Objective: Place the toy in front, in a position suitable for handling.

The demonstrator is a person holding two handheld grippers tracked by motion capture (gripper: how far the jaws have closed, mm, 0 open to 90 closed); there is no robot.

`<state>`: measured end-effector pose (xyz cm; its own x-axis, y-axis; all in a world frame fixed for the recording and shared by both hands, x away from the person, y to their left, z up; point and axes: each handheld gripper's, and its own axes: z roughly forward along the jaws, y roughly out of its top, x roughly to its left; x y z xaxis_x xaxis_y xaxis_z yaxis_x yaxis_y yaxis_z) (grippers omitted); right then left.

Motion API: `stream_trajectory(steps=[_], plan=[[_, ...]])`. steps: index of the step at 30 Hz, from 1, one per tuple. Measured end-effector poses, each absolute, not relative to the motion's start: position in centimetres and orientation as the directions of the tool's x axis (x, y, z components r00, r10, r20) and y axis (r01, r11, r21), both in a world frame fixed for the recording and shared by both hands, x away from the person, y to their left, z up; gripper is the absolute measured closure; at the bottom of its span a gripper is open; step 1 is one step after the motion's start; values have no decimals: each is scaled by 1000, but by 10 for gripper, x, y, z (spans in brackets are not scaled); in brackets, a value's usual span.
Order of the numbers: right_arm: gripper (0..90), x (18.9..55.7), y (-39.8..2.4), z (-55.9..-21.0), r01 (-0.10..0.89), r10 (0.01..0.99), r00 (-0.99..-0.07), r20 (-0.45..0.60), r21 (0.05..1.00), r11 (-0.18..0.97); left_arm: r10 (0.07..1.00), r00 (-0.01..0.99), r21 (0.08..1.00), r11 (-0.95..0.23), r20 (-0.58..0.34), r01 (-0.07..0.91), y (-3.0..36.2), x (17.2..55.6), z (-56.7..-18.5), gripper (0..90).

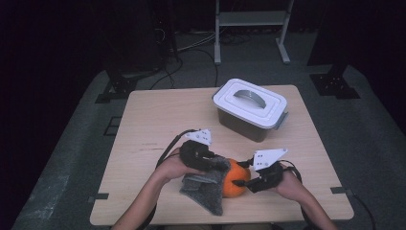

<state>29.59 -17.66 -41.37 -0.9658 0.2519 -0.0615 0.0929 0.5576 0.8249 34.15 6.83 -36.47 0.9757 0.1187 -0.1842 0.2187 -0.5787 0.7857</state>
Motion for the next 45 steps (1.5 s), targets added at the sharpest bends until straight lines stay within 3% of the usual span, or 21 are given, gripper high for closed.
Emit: stream_trajectory(steps=[10, 22, 35, 39, 42, 45], plan=[[422, 281, -163, -413, 26, 204, -972, -120, 804, 594, 190, 967, 758, -602, -170, 251, 64, 354, -368, 707], [441, 283, -165, -414, 8, 184, -975, -127, 800, 599, 167, 961, 756, -593, -221, 277, 73, 351, -375, 708], [432, 305, -195, -415, 131, 269, -963, -20, 838, 530, 173, 952, 793, -527, -251, 305, 87, 349, -382, 708], [355, 308, -198, -414, 188, 288, -957, 37, 835, 517, 182, 949, 791, -523, -259, 317, 80, 349, -386, 708], [256, 303, -193, -407, 196, 312, -950, 21, 818, 541, 192, 947, 788, -526, -257, 321, 75, 350, -387, 708], [219, 298, -188, -402, 174, 314, -949, -16, 804, 569, 191, 949, 789, -528, -252, 315, 70, 350, -385, 708]])
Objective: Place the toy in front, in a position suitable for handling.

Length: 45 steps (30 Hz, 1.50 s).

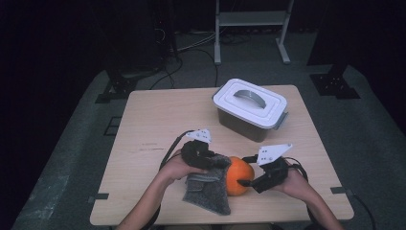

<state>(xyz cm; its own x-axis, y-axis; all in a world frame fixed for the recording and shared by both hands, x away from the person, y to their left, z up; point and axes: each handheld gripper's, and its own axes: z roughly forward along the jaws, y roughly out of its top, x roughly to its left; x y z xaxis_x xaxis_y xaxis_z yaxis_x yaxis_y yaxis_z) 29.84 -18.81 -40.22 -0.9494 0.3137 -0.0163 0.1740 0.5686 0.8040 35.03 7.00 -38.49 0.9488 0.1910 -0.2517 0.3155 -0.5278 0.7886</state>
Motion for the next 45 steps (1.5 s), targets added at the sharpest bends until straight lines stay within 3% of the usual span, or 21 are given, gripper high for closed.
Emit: stream_trajectory(steps=[7, 11, 14, 23, 29, 45], plan=[[215, 298, -180, -401, 167, 302, -953, -21, 795, 584, 185, 952, 781, -545, -243, 305, 63, 350, -384, 707], [467, 296, -181, -403, 131, 298, -953, -61, 802, 583, 187, 949, 790, -525, -255, 315, 71, 351, -384, 707], [502, 297, -178, -402, 130, 290, -956, -45, 820, 557, 191, 951, 794, -524, -242, 307, 79, 349, -380, 707], [507, 301, -154, -394, 112, 260, -965, -23, 863, 493, 206, 955, 811, -506, -215, 292, 106, 346, -360, 708], [495, 309, -149, -406, 141, 245, -969, 20, 861, 488, 215, 947, 796, -516, -237, 316, 109, 349, -374, 707], [459, 311, -198, -415, 186, 275, -960, 52, 854, 485, 204, 938, 797, -494, -282, 347, 104, 352, -393, 706]])
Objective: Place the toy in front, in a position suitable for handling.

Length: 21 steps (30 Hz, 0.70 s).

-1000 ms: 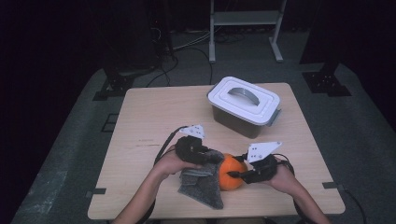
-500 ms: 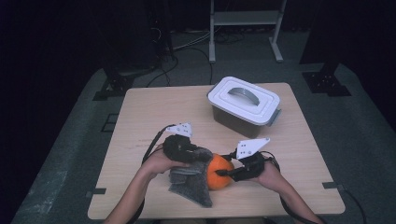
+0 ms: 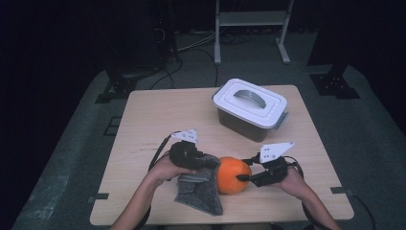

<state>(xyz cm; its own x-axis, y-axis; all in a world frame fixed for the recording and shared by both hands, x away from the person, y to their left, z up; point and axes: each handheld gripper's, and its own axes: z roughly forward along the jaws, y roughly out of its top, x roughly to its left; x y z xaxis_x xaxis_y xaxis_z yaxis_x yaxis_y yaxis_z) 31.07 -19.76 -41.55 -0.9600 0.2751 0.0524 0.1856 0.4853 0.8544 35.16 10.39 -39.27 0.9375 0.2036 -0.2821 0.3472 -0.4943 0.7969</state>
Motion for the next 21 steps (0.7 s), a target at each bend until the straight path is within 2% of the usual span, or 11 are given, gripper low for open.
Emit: stream_trajectory(steps=[3, 6, 10, 21], plan=[[429, 312, -207, -417, 211, 301, -951, 66, 851, 481, 198, 939, 799, -493, -283, 345, 97, 353, -395, 704], [338, 311, -211, -417, 238, 327, -942, 76, 839, 489, 199, 937, 795, -497, -287, 348, 90, 354, -397, 704], [271, 303, -214, -410, 238, 357, -933, 49, 828, 508, 209, 934, 790, -500, -288, 355, 83, 354, -398, 704], [224, 294, -206, -395, 213, 376, -927, -1, 822, 527, 202, 938, 788, -509, -281, 346, 73, 353, -395, 704]])
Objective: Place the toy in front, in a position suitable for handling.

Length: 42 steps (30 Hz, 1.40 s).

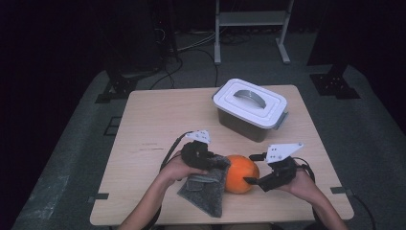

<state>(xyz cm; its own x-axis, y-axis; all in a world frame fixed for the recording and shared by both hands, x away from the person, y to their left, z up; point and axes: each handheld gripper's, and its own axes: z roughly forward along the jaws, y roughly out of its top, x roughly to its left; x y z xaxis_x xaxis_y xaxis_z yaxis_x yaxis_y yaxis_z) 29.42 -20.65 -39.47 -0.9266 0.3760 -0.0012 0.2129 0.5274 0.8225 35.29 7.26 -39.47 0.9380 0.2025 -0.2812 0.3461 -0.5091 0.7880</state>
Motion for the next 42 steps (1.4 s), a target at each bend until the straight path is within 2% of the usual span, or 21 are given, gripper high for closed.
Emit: stream_trajectory(steps=[3, 7, 10, 12, 16, 21, 31, 37, 42], plan=[[193, 292, -199, -391, 212, 377, -926, -10, 813, 542, 197, 940, 790, -510, -278, 340, 67, 354, -394, 704], [138, 290, -187, -393, 191, 382, -921, -72, 772, 606, 193, 941, 786, -518, -276, 337, 59, 354, -393, 704], [152, 294, -185, -398, 210, 387, -920, -62, 757, 619, 193, 943, 784, -523, -272, 333, 56, 354, -393, 704], [217, 297, -187, -402, 220, 387, -921, -47, 757, 615, 197, 941, 781, -525, -275, 338, 57, 355, -393, 704], [406, 300, -192, -406, 218, 386, -922, -33, 779, 588, 196, 942, 789, -515, -274, 336, 60, 356, -392, 704], [483, 302, -190, -403, 204, 364, -931, -4, 824, 529, 195, 948, 799, -511, -251, 316, 73, 354, -383, 704], [489, 311, -158, -398, 175, 246, -967, 70, 881, 439, 181, 964, 816, -515, -196, 263, 105, 340, -357, 705], [475, 313, -151, -409, 171, 214, -974, 74, 861, 480, 191, 951, 796, -519, -245, 309, 109, 344, -377, 704], [452, 315, -162, -413, 165, 196, -978, 73, 846, 506, 205, 940, 797, -499, -273, 340, 110, 349, -385, 704]])
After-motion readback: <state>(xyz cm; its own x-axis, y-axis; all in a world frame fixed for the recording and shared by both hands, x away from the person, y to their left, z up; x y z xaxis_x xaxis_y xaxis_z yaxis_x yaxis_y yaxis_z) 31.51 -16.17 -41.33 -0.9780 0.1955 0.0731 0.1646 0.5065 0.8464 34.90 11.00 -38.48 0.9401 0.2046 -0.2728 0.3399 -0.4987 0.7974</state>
